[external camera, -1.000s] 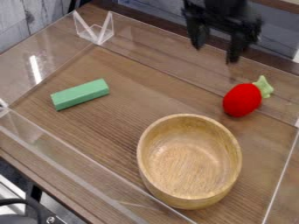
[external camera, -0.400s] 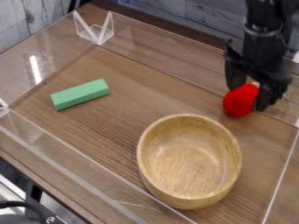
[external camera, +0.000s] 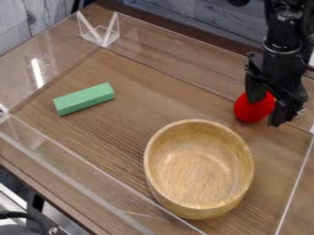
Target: Move the red object to the left side of the table
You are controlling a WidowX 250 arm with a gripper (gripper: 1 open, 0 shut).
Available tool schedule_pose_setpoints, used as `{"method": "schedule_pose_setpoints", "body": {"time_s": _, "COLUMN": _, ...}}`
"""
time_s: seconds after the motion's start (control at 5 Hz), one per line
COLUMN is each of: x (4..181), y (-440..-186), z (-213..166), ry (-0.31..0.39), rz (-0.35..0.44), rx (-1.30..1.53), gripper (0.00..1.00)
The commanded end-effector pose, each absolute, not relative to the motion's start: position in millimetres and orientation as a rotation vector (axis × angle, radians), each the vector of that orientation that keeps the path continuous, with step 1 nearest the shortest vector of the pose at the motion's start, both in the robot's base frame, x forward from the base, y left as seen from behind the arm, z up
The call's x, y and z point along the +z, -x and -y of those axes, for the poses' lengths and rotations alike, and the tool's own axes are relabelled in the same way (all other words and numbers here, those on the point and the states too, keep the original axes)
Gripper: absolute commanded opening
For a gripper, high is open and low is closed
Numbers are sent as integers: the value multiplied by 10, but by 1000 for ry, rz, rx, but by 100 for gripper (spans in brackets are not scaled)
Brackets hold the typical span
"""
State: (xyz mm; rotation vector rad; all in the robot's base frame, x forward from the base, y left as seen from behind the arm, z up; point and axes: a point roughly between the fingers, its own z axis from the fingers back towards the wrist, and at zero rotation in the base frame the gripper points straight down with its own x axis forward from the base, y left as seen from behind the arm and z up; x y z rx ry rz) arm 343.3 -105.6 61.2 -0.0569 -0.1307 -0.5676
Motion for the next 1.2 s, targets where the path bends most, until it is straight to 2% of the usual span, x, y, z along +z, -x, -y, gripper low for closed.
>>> {"method": "schedule_pose_setpoints", "body": {"time_s": 0.0, "x": 779, "y": -3645, "z": 924, "ry": 52, "rz": 186, "rx": -586, "gripper": 100}}
{"method": "schedule_pose_setpoints", "body": {"time_s": 0.2, "x": 762, "y": -3723, "z": 785, "ry": 48, "rz": 174, "rx": -596, "gripper": 100}}
{"method": "schedule_pose_setpoints", "body": {"time_s": 0.4, "x": 787, "y": -3642, "z": 735, "ry": 38, "rz": 163, "rx": -573, "gripper": 100}}
{"method": "schedule_pose_setpoints", "body": {"time_s": 0.6, "x": 817, "y": -3589, "z": 750, "ry": 29, "rz": 161, "rx": -552, "gripper": 0}}
{"method": "schedule_pose_setpoints", "body": {"time_s": 0.8, "x": 765, "y": -3571, "z": 843, "ry": 25, "rz": 162, "rx": -621, "gripper": 0}}
{"method": "schedule_pose_setpoints", "body": {"time_s": 1.0, "x": 738, "y": -3555, "z": 909, "ry": 25, "rz": 162, "rx": -695, "gripper": 100}}
